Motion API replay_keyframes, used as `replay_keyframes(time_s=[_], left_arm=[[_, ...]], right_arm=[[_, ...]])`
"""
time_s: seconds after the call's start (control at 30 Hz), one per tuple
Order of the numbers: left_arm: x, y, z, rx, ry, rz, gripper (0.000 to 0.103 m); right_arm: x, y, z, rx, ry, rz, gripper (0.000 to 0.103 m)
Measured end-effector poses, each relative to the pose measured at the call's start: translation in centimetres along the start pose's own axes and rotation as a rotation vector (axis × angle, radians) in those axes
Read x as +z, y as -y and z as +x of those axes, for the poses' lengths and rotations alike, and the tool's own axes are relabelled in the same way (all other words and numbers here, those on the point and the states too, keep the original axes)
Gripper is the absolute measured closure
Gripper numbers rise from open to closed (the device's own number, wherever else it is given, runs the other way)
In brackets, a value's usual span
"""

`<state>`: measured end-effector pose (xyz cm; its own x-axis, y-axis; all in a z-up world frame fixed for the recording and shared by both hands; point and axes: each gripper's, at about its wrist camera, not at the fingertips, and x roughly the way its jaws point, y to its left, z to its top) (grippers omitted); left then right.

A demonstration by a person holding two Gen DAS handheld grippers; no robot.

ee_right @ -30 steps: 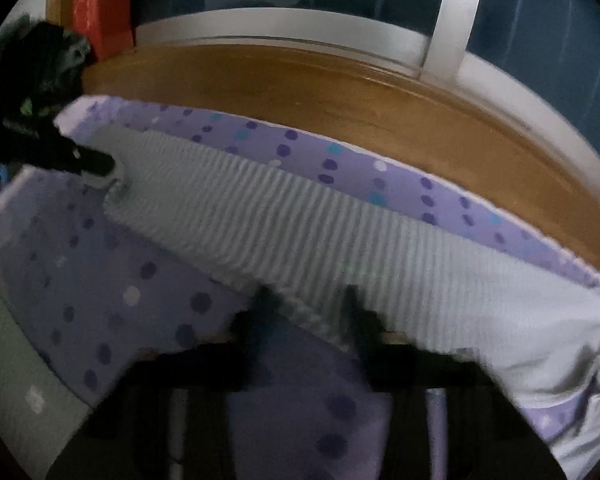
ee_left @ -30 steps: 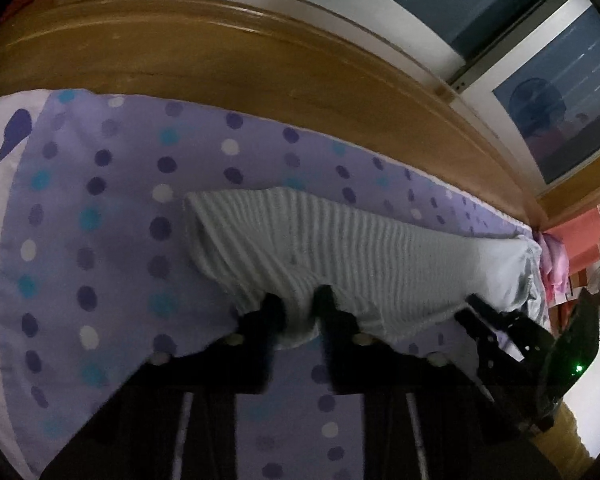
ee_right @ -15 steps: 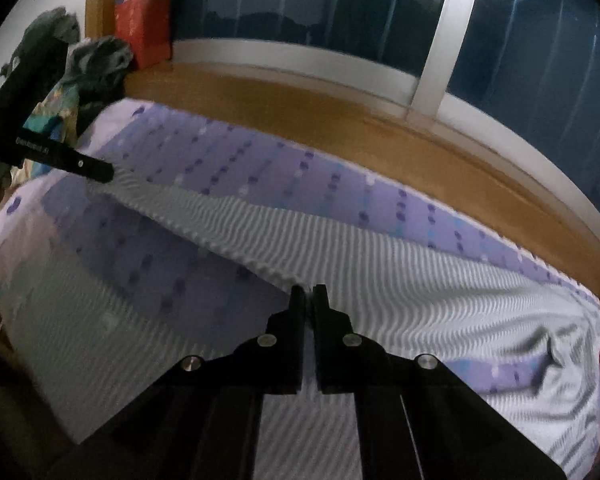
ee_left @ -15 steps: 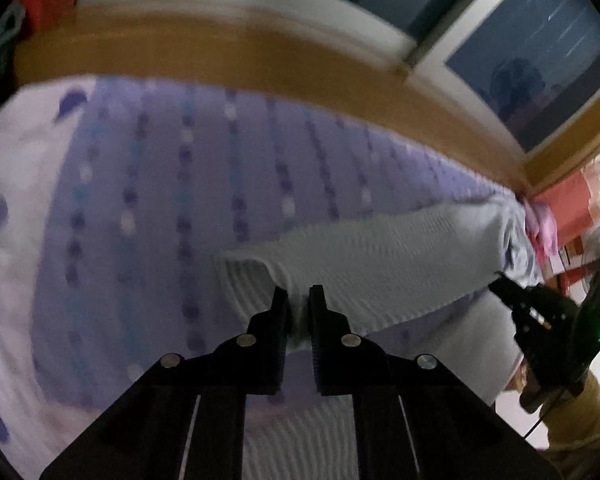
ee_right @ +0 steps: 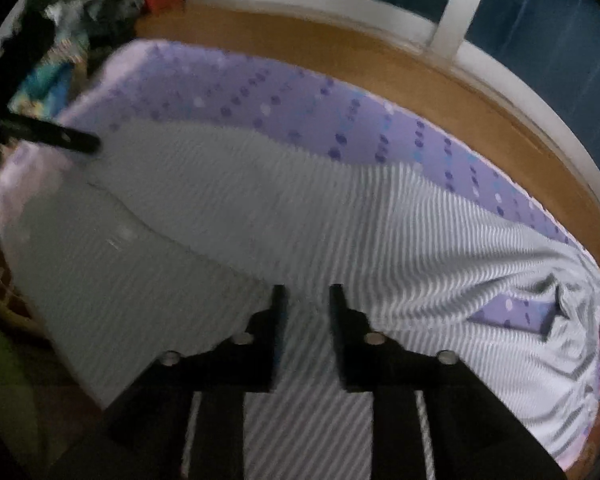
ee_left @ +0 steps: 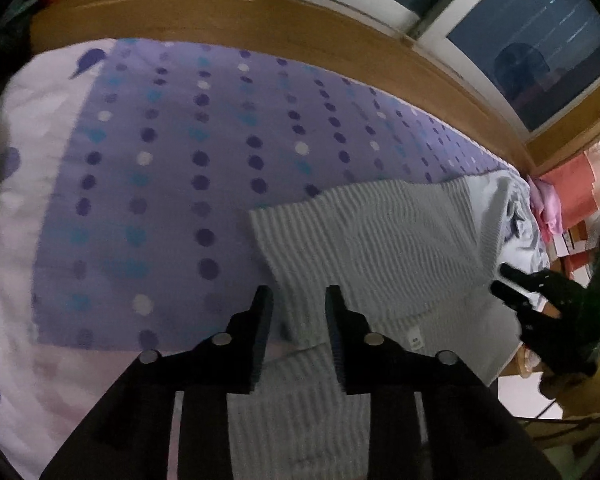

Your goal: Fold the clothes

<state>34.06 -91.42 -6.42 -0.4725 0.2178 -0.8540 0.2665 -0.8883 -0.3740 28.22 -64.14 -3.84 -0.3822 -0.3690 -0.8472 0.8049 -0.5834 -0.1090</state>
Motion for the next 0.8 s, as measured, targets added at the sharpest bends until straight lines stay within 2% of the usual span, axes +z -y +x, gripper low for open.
replay_keyframes(time_s=[0.03, 0.1, 0.23, 0.4, 0.47, 0.53, 0.6, 0.67, 0.7, 0.8], left_arm=[[0.2, -0.3, -0.1, 0.005, 0.006, -0.005, 0.075], [0.8, -1.0, 0.1, 0.018, 0.010, -0.028, 0.075], [2.3, -1.4, 1.6, -0.001, 0.000, -0.026, 0.074], [3.2, -0.7, 3.3, 0.013, -0.045, 0.001, 0.074], [3.3, -0.3, 3.5, 0.020, -0.046, 0.009, 0.073], [3.4, -0.1, 3.6, 0.017, -0.047, 0.014, 0.066], [3.5, 0.2, 3.7, 0.013, -0.049, 0.020, 0.063], [3.6, 0.4, 3.8, 0.030, -0.053, 0.030, 0.062], [3.7, 0.6, 3.9, 0.041, -0.055, 0.035, 0.061], [3.9, 1.1, 4.1, 0.085, -0.059, 0.048, 0.061]], right_arm=[[0.4, 0.2, -0.5, 0.018, 0.018, 0.000, 0.056], [1.6, 0.9, -0.5, 0.009, 0.046, -0.019, 0.051], [3.9, 2.8, 1.4, -0.051, 0.067, -0.098, 0.051], [6.4, 6.4, 6.1, -0.106, -0.028, -0.223, 0.051], [7.4, 7.8, 7.5, -0.085, -0.046, -0.233, 0.051], [8.1, 8.5, 8.6, -0.038, -0.055, -0.230, 0.051], [8.3, 8.5, 9.8, -0.012, -0.081, -0.253, 0.051], [8.0, 8.1, 10.6, -0.010, -0.092, -0.285, 0.051], [8.0, 8.2, 10.5, -0.006, -0.069, -0.291, 0.050], [8.0, 8.7, 10.8, 0.012, -0.065, -0.267, 0.049]])
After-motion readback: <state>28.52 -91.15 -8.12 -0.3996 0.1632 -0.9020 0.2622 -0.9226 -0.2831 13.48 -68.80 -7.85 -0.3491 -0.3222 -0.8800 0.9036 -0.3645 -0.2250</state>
